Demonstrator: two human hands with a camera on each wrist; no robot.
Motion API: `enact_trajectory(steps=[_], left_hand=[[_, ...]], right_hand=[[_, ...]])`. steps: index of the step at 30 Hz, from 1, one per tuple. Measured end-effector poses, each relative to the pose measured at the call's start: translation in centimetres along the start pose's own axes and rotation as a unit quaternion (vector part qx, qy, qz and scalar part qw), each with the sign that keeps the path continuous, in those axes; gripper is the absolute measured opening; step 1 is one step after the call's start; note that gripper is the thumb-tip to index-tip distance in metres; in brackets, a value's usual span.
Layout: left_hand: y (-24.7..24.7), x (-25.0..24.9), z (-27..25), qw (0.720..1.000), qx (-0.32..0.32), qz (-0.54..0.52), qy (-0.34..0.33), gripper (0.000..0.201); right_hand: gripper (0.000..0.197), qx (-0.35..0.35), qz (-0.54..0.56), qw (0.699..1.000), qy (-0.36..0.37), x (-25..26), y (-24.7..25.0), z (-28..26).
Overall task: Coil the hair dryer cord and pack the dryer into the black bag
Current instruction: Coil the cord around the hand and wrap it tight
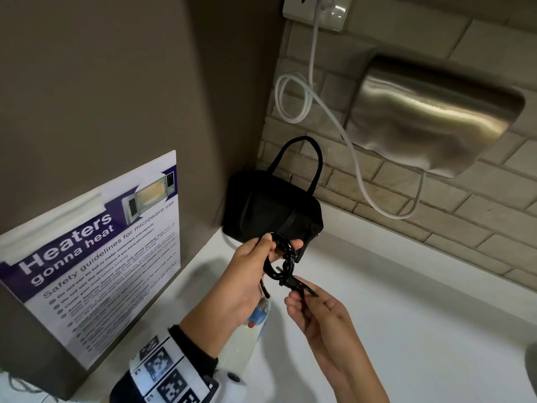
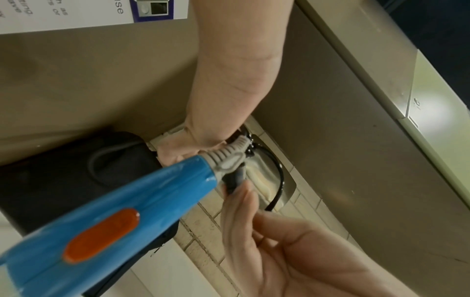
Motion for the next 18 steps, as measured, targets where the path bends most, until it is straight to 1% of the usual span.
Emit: enact_trajectory(steps=[3,6,11,13,15,17,18], left_hand=[[-0.2,0.3,-0.1,1.0,0.008,-0.006,0.004,0.033],[-0.3,0.5,-0.2,1.0,0.019,-0.012,0.001,0.035],[-0.3,0.5,0.0,0.998,0.034,-0.045,0.014,0.03],[-0.1,0.8,0.5,0.998,0.013,-0.057,0.018,0.033],[0.2,1.3,0.9,0.998,-0.001,-0.065,0.026,0.036],[0.0,1.7,0.8,0.996,0.015,-0.074,0.047,0.033],[-0.1,1.9,0.7,0.995,0.02,-0.077,0.055,0.031]], right_hand=[[0.033,0.011,0.051,0.998,-0.034,0.0,-0.3,-0.1],[0.034,0.013,0.073,0.996,-0.057,-0.3,-0.6,0.0],[0.029,0.002,0.074,0.996,-0.056,-0.3,-1.1,0.6],[0.029,0.0,0.076,0.995,-0.061,-0.3,-1.4,0.7],[0.033,0.003,0.083,0.994,-0.076,-0.6,-1.6,0.8],[0.038,0.011,0.074,0.995,-0.071,-0.8,-2.1,0.7],[0.037,0.017,0.067,0.996,-0.059,-0.7,-2.3,0.7]])
Point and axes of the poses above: each hand's wrist, its own z-axis towards the middle knuckle, its own y-axis out of the back of the hand, x = y × z, the point moved 5 cm from there along z, towards the middle knuckle, and after that the axes turned 11 degrees about -x, right-handed, at the moved point
